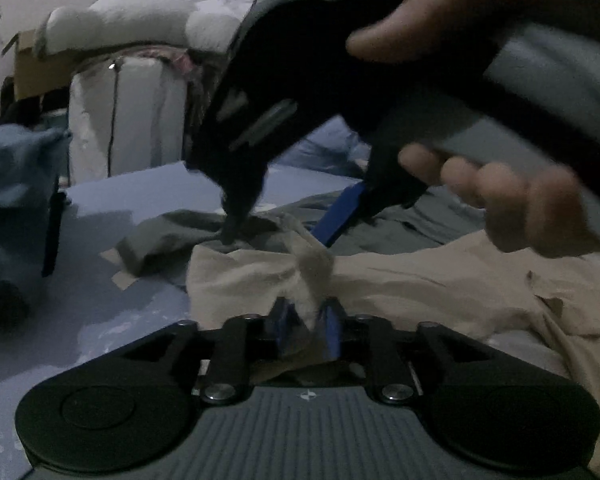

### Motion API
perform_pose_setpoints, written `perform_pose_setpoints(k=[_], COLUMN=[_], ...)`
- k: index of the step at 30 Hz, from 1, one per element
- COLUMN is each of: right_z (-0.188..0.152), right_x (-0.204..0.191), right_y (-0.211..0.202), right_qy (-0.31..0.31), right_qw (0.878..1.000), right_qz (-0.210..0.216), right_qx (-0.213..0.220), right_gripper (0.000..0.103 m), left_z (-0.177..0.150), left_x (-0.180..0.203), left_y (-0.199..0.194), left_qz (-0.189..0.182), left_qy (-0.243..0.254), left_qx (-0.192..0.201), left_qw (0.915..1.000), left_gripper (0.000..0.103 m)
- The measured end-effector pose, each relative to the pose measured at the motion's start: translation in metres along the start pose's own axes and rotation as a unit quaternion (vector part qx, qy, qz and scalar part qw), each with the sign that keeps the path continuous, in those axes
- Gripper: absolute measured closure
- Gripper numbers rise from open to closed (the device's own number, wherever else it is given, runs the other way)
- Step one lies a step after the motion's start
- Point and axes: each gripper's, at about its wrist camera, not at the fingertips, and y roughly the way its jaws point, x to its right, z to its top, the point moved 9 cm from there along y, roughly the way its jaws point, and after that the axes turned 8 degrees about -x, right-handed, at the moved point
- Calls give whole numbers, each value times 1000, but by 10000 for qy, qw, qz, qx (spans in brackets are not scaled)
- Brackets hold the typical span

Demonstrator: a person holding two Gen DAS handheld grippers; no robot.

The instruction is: Fold clothes

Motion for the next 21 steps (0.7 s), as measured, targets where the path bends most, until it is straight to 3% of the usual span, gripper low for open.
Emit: perform_pose_setpoints(k=[2, 4, 6, 7, 9, 11, 14, 15, 16, 18, 21], right_z=[-2, -4, -7, -9, -12, -13, -14, -13, -12, -12, -12], right_x=[8, 17, 26, 29, 34, 36, 33, 33, 32, 33, 33], right_y=[4, 5, 8, 9, 9, 5, 3, 2, 2, 3, 5], right_qy=[-5, 55, 74, 74, 92, 33, -128, -156, -174, -154, -176], right_qw=[10000, 9999, 9999, 9999, 9999, 10000, 9999, 9999, 9998, 9999, 9998], right_qz=[-75, -100, -137, -133, -81, -40, -47, -60, -74, -68, -49], right_qx=[-34, -24, -67, -71, -36, 14, 26, 33, 38, 39, 35], right_gripper=[54, 71, 94, 98, 99, 99, 99, 99, 99, 99, 99], left_z=[1, 1, 1, 1, 1, 1, 1, -1, -4, -7, -8], left_x=[4, 8, 12, 14, 16, 17, 21, 21, 19, 11, 3], left_y=[-2, -5, -7, -6, -8, -6, -2, 0, 4, 9, 10], left_qz=[-20, -41, -58, -53, -100, -253, -392, -410, -392, -357, -356], left_qy=[65, 130, 194, 214, 248, 280, 357, 340, 272, 61, -160], left_qx=[32, 65, 99, 123, 136, 89, -21, -71, -141, -292, -274], left_qw=[10000, 9999, 9997, 9997, 9996, 9992, 9986, 9986, 9988, 9989, 9989], left_gripper=[62, 45, 36, 26, 18, 18, 31, 46, 69, 87, 91])
